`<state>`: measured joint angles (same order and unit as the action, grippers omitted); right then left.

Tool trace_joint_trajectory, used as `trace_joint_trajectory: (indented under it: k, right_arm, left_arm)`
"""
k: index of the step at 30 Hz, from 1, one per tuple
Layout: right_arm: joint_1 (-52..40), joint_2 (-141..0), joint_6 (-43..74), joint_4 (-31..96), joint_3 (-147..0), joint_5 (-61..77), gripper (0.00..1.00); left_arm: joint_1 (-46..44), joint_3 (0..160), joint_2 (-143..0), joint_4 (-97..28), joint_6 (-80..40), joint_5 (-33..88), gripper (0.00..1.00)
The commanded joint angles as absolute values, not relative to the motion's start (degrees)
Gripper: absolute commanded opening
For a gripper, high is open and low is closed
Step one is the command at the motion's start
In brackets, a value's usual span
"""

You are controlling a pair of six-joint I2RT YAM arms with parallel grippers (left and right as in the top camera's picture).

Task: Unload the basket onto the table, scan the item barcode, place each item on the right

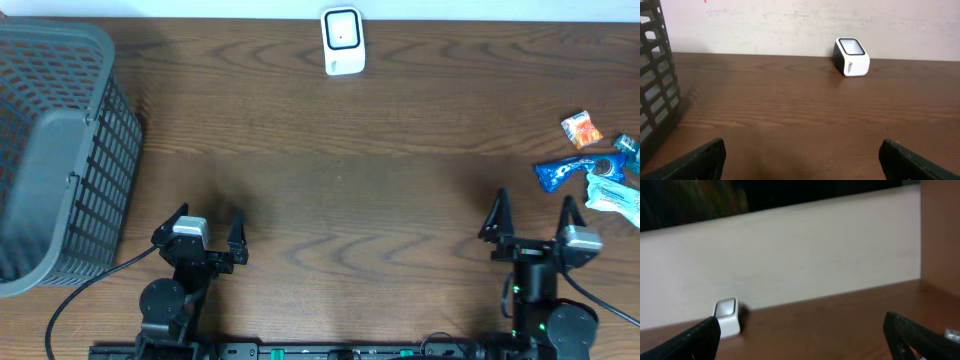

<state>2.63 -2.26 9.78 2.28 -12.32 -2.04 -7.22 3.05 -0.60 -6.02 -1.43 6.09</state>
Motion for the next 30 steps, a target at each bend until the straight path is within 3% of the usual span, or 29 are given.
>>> trace_joint_trajectory:
  k: [1,8,30]
  right_arm:
    - [2.2,-0.3,9.6,1.5,-7.7,-1.0,0.99]
    - [2.2,-0.3,9.6,2.9,-0.3,-2.0,0.99]
    - [2.2,-0.3,9.1,4.1,-0.3,-1.8,0.99]
  left_arm:
    - [-7.3,2.2,-0.2,-7.7,-1.1,7.1,0.98]
    - [-7.3,2.2,-0.2,-7.7,-1.1,7.1,0.98]
    - [-7.3,2.2,-0.2,-7.7,-1.1,7.1,0.98]
